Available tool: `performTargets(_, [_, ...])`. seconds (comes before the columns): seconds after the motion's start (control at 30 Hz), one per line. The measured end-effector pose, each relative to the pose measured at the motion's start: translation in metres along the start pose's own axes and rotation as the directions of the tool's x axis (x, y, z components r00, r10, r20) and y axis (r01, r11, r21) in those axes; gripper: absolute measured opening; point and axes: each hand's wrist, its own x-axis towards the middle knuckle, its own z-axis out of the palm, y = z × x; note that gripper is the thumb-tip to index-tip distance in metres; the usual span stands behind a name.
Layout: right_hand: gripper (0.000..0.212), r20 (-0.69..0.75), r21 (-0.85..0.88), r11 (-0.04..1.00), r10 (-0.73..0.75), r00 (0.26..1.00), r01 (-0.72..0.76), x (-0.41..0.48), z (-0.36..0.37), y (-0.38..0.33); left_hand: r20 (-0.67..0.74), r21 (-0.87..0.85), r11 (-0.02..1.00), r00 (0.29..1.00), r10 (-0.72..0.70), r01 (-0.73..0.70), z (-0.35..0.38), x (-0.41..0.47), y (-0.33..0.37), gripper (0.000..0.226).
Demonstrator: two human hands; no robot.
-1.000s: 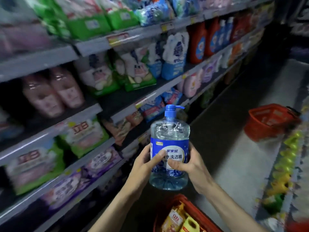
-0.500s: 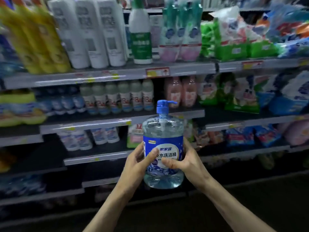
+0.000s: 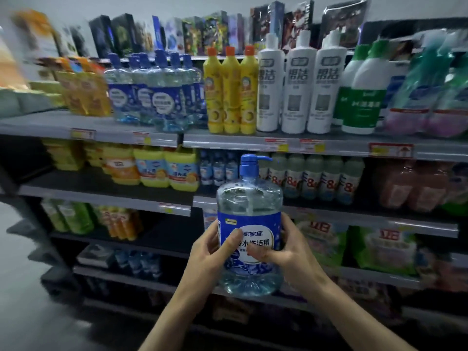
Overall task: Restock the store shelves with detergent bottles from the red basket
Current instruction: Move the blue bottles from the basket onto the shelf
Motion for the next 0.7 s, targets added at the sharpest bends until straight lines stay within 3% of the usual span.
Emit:
performTargets(0.3, [0.074,0.181,0.035,0.999,-0.048,0.982,0.042,0.092,0.073,-0.012,-0.164,0.036,0.996,0.983,0.084,-0.079,-0.088,0.034,0.029,0.031])
performTargets(0.7, [0.078,0.311,0.072,0.963,-0.27,0.911,0.26,0.253,0.149,-0.043,-0.296,0.138,0.958,0.913,0.281,-0.25,-0.186,0.138,0.081,0.036])
